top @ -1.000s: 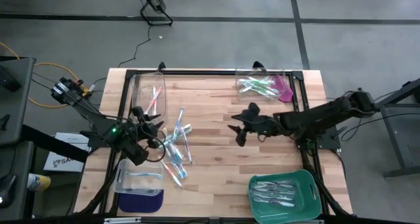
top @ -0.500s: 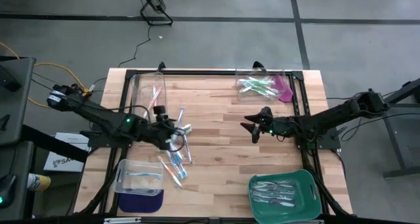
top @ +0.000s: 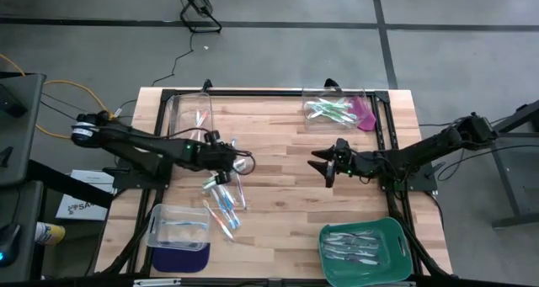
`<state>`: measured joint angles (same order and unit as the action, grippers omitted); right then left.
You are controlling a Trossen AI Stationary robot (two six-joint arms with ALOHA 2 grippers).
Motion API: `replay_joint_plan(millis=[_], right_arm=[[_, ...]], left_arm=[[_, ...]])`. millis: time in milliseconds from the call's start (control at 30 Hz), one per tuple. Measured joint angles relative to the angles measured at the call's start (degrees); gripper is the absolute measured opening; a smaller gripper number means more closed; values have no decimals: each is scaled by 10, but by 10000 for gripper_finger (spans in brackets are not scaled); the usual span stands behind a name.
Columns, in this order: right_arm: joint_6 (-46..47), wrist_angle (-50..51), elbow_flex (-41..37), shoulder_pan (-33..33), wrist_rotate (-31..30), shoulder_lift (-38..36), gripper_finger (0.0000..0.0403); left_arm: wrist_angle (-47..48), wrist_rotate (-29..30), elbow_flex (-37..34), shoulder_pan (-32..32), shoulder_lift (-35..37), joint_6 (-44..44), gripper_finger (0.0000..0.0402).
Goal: Pick & Place Toothbrushes
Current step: Put the violet toothbrush into the green bin
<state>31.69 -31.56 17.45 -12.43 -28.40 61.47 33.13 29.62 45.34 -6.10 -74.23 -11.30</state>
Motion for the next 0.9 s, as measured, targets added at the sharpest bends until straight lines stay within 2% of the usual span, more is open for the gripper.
replay_joint_plan(millis=[200, 333, 467, 767, 900], right_arm=[[-4, 0, 0, 0, 0, 0, 205], [-5, 0, 0, 0, 0, 0, 205], [-5, 0, 0, 0, 0, 0, 205], [-5, 3, 0, 0, 0, 1, 205], [-5, 6, 0, 0, 0, 1, 205]], left_arm=[[-3, -71, 0, 8, -36, 206, 143], [-22, -78, 0, -9, -52, 279, 143], [-62, -81, 0, -29, -62, 390, 143], [-93, -81, 0, -73, -89, 539, 143], [-92, -87, 0, -79, -94, 550, 143]])
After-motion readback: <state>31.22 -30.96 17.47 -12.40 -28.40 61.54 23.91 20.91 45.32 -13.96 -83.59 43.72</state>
